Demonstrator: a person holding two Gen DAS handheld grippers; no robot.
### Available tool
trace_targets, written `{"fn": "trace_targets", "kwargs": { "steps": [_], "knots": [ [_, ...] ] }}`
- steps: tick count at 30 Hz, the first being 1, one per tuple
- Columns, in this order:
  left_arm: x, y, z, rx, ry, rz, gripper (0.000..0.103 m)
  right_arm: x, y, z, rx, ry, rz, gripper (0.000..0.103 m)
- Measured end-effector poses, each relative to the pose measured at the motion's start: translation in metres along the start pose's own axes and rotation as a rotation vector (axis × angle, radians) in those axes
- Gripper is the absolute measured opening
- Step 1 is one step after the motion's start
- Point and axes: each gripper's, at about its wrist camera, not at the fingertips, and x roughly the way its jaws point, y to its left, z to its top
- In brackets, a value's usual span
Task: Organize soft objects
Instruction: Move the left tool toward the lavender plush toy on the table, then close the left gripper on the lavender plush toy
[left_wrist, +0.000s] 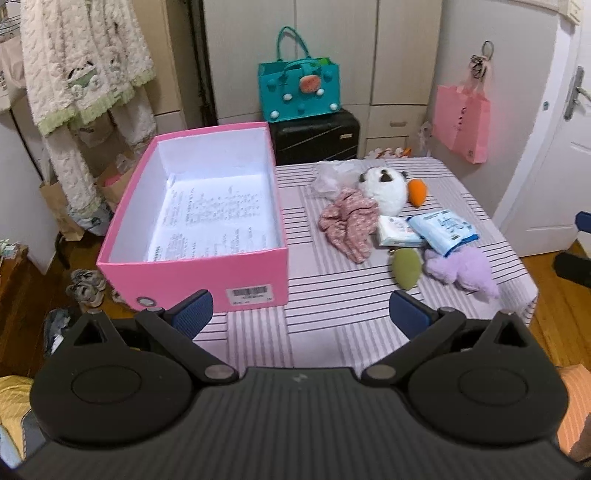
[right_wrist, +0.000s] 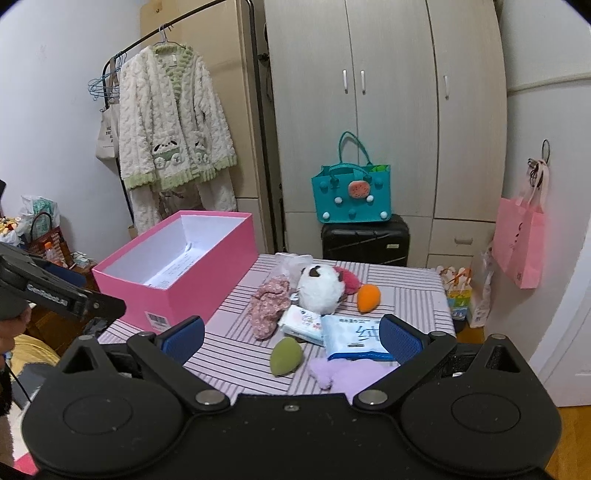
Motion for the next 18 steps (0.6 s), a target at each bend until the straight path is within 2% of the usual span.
{"fn": "trace_targets", "kwargs": {
  "steps": [7, 11, 14, 18],
  "knots": [
    [0.012, -0.022, 0.005, 0.028, -0.019, -0.090, 0.103, 0.006, -0.014, -0.017, -0.049, -0.021, -0.048, 0.102],
    [0.031, -0.039, 0.004, 0.025, -0.029, -0.175, 0.102, 0.016, -0.029, -0.035, -0.054, -0.057, -0.023, 0.102],
    [0.051, -0.054, 0.006, 0.044, -0.010, -0.232, 0.102, 0.030, -0.042, -0.045, -0.019, -0.027, -0.010, 0.102],
    [0.071, -0.074, 0.007, 0.093, -0.005, -0.267, 0.101, 0.045, -0.051, -0.060, -0.013, 0.021, 0.004, 0.102]
  ]
}}
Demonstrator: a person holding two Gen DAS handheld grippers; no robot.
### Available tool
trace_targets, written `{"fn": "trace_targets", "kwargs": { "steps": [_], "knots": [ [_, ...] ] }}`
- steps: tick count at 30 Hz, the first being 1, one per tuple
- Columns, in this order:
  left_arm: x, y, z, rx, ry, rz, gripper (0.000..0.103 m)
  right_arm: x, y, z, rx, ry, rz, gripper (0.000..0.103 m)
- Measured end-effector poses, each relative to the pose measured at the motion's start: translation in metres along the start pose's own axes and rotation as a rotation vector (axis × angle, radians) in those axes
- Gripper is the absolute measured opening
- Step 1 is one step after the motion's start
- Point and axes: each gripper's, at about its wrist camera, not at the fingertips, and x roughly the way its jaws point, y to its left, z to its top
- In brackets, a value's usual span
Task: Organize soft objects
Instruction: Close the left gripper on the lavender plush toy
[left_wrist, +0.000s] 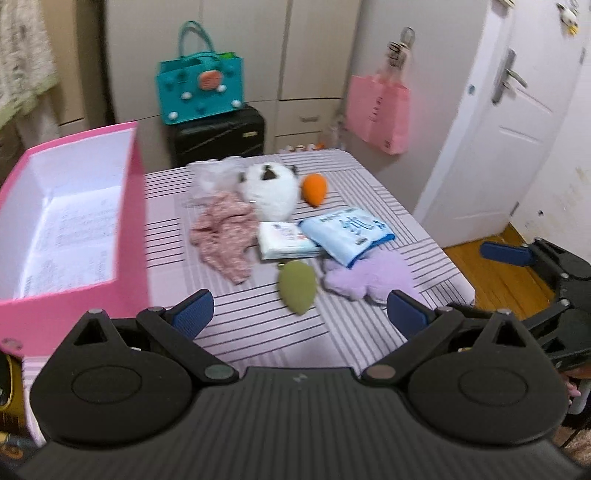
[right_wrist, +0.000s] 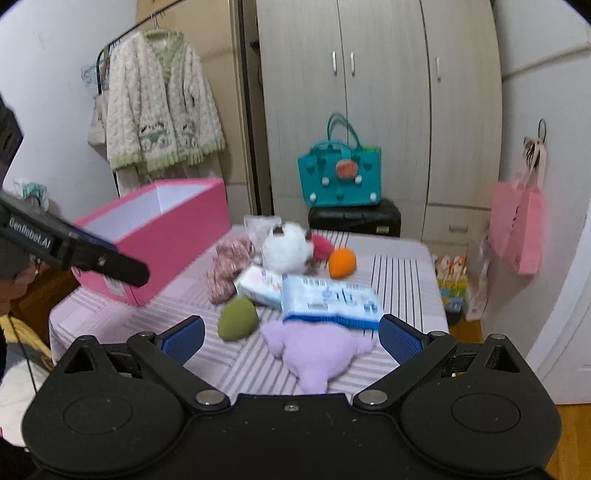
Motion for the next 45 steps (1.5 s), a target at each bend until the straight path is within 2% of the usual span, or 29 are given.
{"fn": "trace_targets", "kwargs": {
  "steps": [6, 11, 16, 28, 31, 32, 39, 44, 45],
  "knots": [
    [0.028, -0.017, 0.005, 0.062, -0.006, -0.085, 0.100, 0.029, -0.007, -0.021, -0.029, 0.056, -0.014, 0.099],
    [0.054, -0.029, 0.010, 0.106, 0.003, -0.131, 0.097, 0.054, -0.012, -0.034, -0.040, 0.083, -0.038, 0.091],
    [0.083, -0.036, 0.013, 0.127, 0.059, -0.200, 0.092, 0.075, -0.015, -0.039, -0.047, 0.093, -0.039, 0.090],
    [0.126, -0.048, 0.020, 0.134, 0.156, -0.192, 0.090, 0.100, -0.027, -0.042, 0.055, 0.080, 0.031, 0.090],
    [0.132, -0.050, 0.021, 0.130, 0.180, -0.196, 0.090, 0.102, -0.028, -0.042, 0.053, 0.067, 0.034, 0.068],
    [0.133, -0.049, 0.021, 0.124, 0.189, -0.200, 0.090, 0.101, -0.029, -0.041, 0.051, 0.065, 0.035, 0.066],
    [0.139, -0.049, 0.020, 0.079, 0.224, -0.228, 0.090, 0.089, -0.036, -0.043, 0.009, 0.082, 0.077, 0.062],
    [0.148, -0.051, 0.015, 0.045, 0.234, -0.194, 0.090, 0.091, -0.038, -0.045, 0.005, 0.090, 0.081, 0.062],
    [0.150, -0.050, 0.014, 0.032, 0.243, -0.199, 0.086, 0.091, -0.038, -0.045, 0.006, 0.091, 0.082, 0.062]
  ]
}}
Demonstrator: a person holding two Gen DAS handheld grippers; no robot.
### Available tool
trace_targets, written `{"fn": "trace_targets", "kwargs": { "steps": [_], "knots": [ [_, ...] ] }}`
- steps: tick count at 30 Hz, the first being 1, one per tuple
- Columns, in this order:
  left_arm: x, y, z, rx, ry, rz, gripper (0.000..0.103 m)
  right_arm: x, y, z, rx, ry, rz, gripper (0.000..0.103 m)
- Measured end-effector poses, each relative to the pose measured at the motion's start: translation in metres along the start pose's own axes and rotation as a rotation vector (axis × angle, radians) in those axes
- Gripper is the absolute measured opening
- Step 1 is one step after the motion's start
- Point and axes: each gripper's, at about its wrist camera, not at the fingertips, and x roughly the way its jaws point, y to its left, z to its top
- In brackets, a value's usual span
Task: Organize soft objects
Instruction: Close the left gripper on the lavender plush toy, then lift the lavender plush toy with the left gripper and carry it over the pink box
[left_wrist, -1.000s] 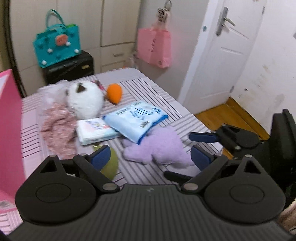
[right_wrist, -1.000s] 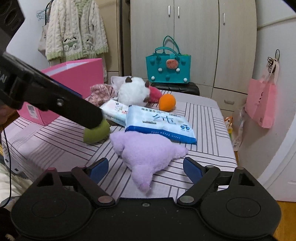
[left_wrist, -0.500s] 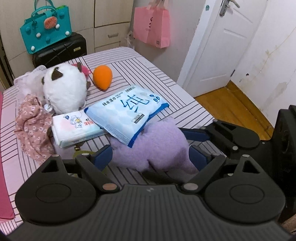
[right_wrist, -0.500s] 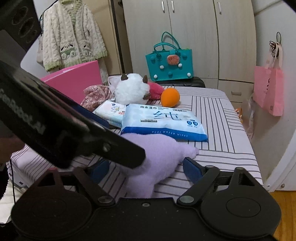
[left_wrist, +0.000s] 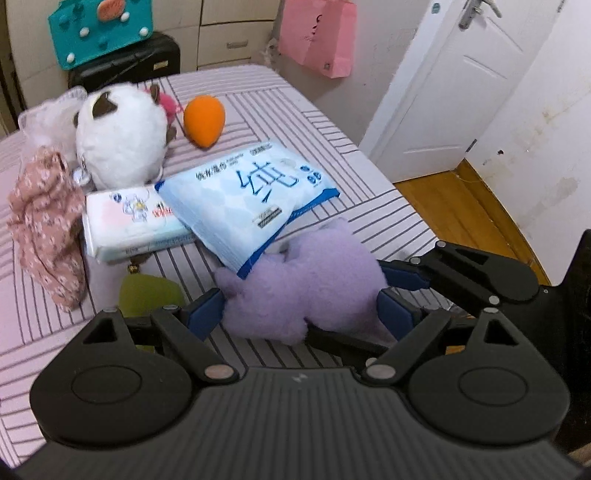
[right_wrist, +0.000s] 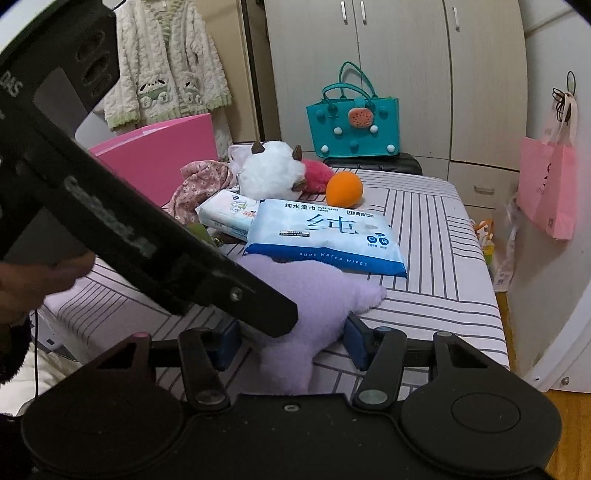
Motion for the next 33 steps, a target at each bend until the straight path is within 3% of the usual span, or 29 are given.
{"fn": "trace_targets", "kwargs": {
  "steps": [9, 21, 33],
  "knots": [
    [-0.001, -0.001, -0.005, -0.047, -0.010, -0.003, 0.076, 0.002, 0.000, 0.000, 0.026, -0.004, -0.013, 0.061],
    [-0.027, -0.009, -0.009, -0.033, 0.034, -0.033, 0.075, -0.019, 0.013, 0.010, 0.063, 0.067, -0.011, 0.061],
    [-0.070, 0.002, -0.030, -0.058, 0.089, -0.047, 0.075, -0.036, 0.047, 0.027, 0.060, 0.169, 0.059, 0.061]
  ]
}}
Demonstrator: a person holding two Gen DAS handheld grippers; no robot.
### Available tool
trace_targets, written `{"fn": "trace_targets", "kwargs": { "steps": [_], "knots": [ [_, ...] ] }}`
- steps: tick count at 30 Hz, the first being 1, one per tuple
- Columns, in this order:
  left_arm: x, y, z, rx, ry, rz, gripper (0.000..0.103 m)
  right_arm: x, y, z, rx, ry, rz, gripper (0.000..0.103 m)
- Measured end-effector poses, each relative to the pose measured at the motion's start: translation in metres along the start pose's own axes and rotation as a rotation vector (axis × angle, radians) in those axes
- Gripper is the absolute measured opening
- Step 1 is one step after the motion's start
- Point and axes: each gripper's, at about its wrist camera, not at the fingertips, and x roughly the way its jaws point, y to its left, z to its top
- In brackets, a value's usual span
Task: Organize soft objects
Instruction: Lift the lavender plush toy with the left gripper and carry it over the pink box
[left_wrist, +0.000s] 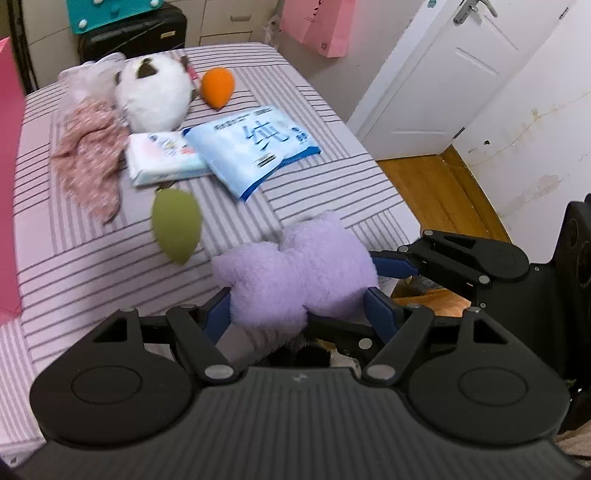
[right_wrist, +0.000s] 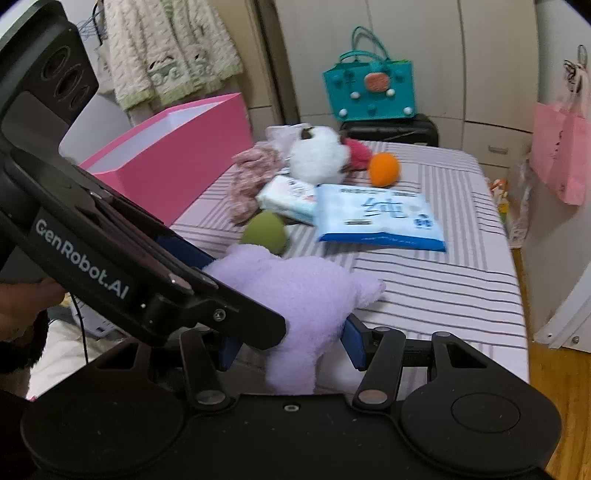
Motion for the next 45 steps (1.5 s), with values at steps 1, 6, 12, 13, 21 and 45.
{"fn": "trace_targets", "kwargs": {
  "steps": [1, 6, 12, 13, 21, 45],
  "knots": [
    [-0.004, 0.001, -0.002, -0.003, 0.004, 0.002, 0.075, 0.000, 0.004, 0.002, -0.003, 0.007, 0.006, 0.061],
    [-0.026, 0.010, -0.011, -0.013, 0.039, 0.023, 0.075, -0.002, 0.025, 0.009, -0.002, 0.049, 0.059, 0.061],
    [-0.057, 0.026, -0.024, -0.043, 0.049, 0.041, 0.075, -0.003, 0.053, 0.020, -0.030, 0.085, 0.115, 0.061],
    [-0.063, 0.029, -0.026, -0.045, 0.042, 0.045, 0.075, -0.003, 0.058, 0.022, -0.035, 0.085, 0.123, 0.061],
    [-0.114, 0.052, -0.040, -0.078, -0.031, 0.083, 0.075, -0.004, 0.099, 0.048, -0.122, 0.062, 0.169, 0.061],
    [-0.206, 0.170, 0.006, -0.172, -0.336, 0.193, 0.075, 0.055, 0.166, 0.182, -0.317, -0.101, 0.251, 0.061]
  ]
}}
